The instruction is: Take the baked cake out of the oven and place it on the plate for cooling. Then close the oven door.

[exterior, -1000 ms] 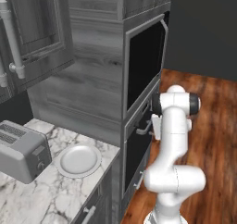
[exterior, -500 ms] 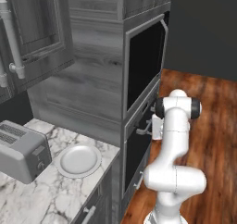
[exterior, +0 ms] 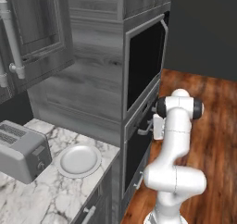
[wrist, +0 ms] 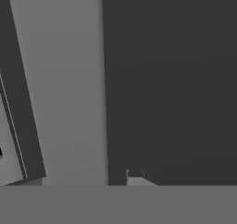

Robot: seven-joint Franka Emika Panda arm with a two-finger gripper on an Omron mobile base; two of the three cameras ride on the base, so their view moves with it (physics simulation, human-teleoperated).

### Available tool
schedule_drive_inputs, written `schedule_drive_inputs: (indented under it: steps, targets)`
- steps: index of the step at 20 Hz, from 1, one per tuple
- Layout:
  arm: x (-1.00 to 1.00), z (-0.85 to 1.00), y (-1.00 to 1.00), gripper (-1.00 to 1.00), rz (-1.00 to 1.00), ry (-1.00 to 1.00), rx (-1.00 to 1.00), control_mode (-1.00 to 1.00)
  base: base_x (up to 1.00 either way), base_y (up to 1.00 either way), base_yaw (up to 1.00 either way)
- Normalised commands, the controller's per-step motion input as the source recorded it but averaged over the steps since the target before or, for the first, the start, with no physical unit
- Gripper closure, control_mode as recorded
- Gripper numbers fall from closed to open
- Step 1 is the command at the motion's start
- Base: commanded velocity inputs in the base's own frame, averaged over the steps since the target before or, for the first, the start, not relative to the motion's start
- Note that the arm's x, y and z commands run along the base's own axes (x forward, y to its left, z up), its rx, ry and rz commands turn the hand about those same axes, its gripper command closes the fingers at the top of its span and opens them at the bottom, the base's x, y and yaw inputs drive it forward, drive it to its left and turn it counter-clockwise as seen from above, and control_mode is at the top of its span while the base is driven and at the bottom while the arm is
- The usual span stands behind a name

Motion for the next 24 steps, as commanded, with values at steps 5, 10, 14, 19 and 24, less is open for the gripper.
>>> schedule_drive_inputs:
  steps: [5,10,14,19,24]
  targets:
    - [-0.39,-0.5,-0.99,1.0,-0.13,0.07,-0.06,-1.0,0.0,0.0,0.0]
    - [-0.57,-0.75,-1.0,1.0,-0.2,0.09,-0.04,-1.0,0.0,0.0,0.0]
    - [-0.58,-0.94,-1.0,1.0,-0.21,0.13,-0.16,-1.0,0.0,0.0,0.0]
    - [-0.41,-1.0,-1.0,1.0,-0.19,0.19,-0.29,-1.0,0.0,0.0,0.0]
    - [-0.11,-1.0,-0.75,1.0,-0.19,0.28,-0.4,-1.0,0.0,0.0,0.0]
